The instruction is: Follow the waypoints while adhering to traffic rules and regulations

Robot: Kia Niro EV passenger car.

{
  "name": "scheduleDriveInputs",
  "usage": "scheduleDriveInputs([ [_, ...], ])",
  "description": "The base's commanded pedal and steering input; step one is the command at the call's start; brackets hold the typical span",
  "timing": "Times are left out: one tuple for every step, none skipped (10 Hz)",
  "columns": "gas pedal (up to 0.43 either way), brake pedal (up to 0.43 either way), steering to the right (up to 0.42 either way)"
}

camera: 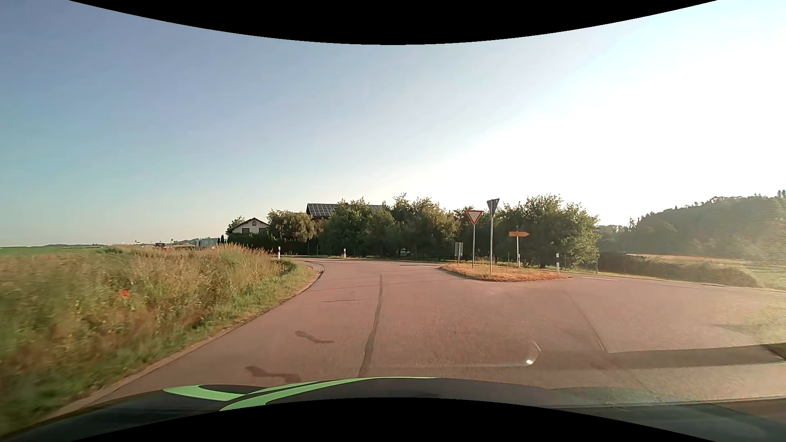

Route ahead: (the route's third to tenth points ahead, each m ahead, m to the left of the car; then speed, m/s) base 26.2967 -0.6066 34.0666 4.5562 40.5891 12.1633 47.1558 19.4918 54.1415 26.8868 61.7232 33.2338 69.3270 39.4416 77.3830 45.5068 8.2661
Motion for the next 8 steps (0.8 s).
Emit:
scheduleDriveInputs([
  [0.000, 0.250, 0.006],
  [0.000, 0.232, 0.009],
  [0.000, 0.232, 0.017],
  [0.000, 0.226, 0.022],
  [0.000, 0.226, 0.020],
  [0.000, 0.226, 0.018],
  [0.000, 0.226, 0.012],
  [0.000, 0.226, -0.001],
])
